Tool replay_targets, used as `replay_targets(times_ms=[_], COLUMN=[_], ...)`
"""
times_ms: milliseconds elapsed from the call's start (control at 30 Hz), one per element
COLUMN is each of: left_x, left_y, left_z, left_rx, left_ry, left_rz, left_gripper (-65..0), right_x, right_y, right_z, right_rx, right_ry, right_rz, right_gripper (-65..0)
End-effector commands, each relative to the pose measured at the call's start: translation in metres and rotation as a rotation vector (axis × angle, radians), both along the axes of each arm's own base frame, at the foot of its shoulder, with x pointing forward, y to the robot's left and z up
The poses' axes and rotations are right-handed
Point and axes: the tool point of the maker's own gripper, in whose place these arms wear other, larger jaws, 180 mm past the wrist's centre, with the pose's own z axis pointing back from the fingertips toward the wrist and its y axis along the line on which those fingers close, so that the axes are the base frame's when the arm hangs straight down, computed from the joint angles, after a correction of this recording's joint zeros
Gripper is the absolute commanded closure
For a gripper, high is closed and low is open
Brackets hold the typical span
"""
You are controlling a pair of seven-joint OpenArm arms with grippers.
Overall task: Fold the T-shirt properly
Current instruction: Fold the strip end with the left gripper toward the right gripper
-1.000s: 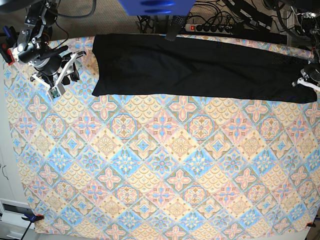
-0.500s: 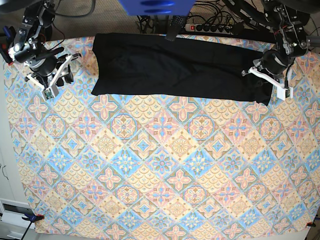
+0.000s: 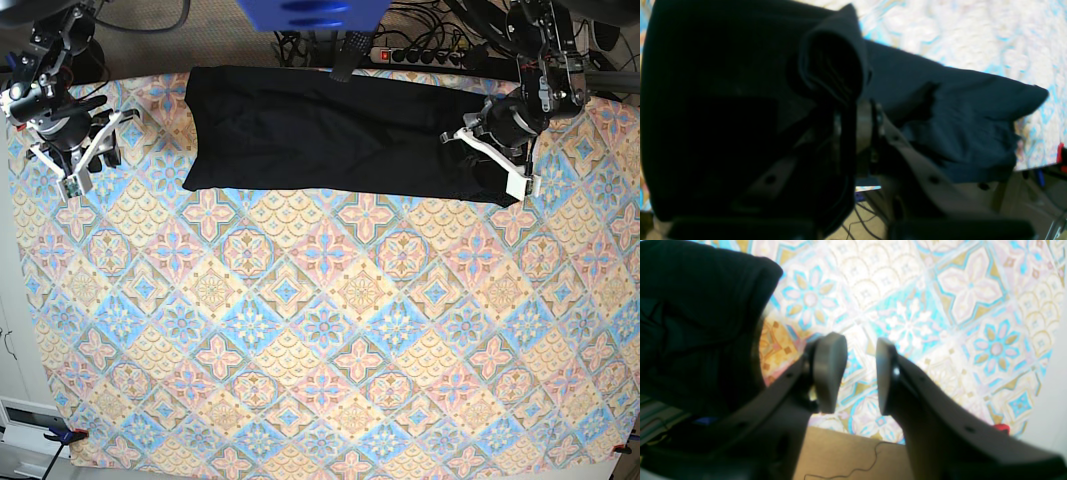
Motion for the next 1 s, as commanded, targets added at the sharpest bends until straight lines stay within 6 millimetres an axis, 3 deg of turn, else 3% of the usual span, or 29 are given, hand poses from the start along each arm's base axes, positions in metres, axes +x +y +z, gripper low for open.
replay_targets(times_ms=[0, 167, 267, 400, 500, 600, 733, 967], left_x=[0.006, 0.001, -0.004, -0.001, 0.008, 0.012, 0.011, 0.003], left_y=[-0.003, -0.010, -0.012, -0.016, 0.014, 0.049, 0.073, 0.082], left_z=[0.007, 0.007, 0.015, 0.035, 0.049, 0.055, 0.049, 0.031], left_rx=[-0.009, -0.039, -0.087, -0.196, -0.178, -0.102, -0.028, -0.021], left_ry=[-0.032, -0.018, -0.002, -0.017, -0.058, -0.085, -0.069, -0.016], left_rz=[-0.015, -0.032, -0.070, -0.113, -0.054, 0.021, 0.069, 0.104], left_gripper=[-5.4, -21.5, -27.5, -27.9, -27.7, -27.7, -27.7, -27.7], right_x=[0.006, 0.005, 0.005, 0.007, 0.006, 0.003, 0.003, 0.002], right_y=[-0.005, -0.008, -0.009, -0.014, -0.016, -0.006, 0.014, 0.039], right_z=[0.011, 0.012, 0.012, 0.014, 0.013, 0.005, -0.003, -0.012], right_rx=[-0.016, -0.019, -0.022, -0.042, -0.058, -0.067, -0.048, -0.010], right_ry=[-0.039, -0.041, -0.041, -0.038, -0.018, 0.043, 0.070, 0.089], right_rz=[0.005, -0.003, -0.006, 0.009, 0.024, 0.088, 0.150, 0.209], right_gripper=[-18.8, -18.9, -18.9, -19.0, -19.2, -19.2, -19.2, -19.1])
